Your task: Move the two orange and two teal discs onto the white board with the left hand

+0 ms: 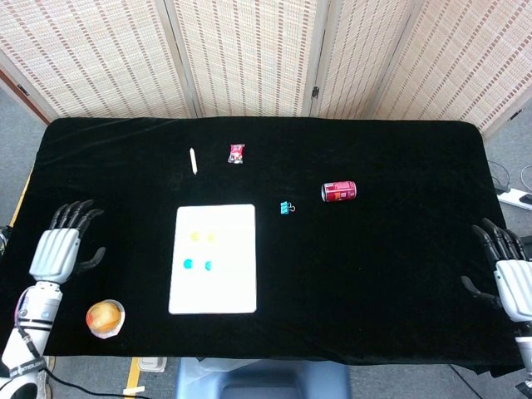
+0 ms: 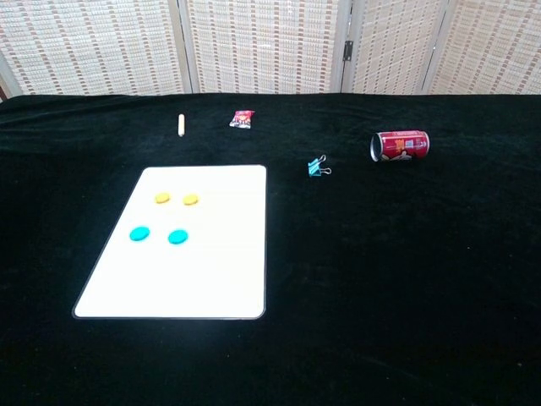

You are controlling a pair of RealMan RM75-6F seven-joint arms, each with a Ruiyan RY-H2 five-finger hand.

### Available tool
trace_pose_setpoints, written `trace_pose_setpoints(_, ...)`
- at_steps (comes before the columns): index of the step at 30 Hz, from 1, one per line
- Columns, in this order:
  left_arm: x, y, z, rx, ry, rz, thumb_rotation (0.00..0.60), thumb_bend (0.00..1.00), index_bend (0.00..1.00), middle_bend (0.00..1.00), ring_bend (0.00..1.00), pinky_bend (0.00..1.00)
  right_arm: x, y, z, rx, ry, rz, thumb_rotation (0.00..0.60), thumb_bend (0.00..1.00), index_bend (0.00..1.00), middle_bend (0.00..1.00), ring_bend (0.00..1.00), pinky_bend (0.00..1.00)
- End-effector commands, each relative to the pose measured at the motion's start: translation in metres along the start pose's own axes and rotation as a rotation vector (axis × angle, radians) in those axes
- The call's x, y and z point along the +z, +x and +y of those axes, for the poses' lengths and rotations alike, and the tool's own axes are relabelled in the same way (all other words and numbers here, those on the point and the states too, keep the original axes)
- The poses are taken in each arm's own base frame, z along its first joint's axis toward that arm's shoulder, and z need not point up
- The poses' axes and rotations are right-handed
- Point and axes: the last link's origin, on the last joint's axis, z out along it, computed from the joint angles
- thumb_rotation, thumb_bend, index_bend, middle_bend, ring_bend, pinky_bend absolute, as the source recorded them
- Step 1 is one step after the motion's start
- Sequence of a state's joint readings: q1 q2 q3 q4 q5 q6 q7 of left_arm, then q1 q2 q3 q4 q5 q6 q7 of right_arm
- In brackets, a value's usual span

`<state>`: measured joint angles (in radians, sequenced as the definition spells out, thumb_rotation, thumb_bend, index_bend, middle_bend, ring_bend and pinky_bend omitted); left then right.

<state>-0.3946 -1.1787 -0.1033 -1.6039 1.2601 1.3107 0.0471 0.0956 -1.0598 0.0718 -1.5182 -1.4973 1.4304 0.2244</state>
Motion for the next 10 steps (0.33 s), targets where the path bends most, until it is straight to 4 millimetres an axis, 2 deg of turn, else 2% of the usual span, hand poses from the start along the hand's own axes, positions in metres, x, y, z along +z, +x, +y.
trace_pose_setpoints(1, -0.023, 0.003, -0.012, 0.007, 0.052, 0.018, 0.6, 0.39, 0.2, 0.1, 0.0, 0.0, -0.002, -0.003, 0.0, 0.033, -0.001, -0.017, 0.6, 0.34, 0.0, 0.01, 0.01, 0.01)
trace_pose_setpoints(10, -0.07, 0.003, -0.018, 0.008, 0.105, 0.081, 0.6, 0.39, 0.19, 0.08, 0.0, 0.0, -0.011, -0.005, -0.003, 0.076, 0.004, 0.005, 0.6, 0.34, 0.0, 0.0, 0.0, 0.01)
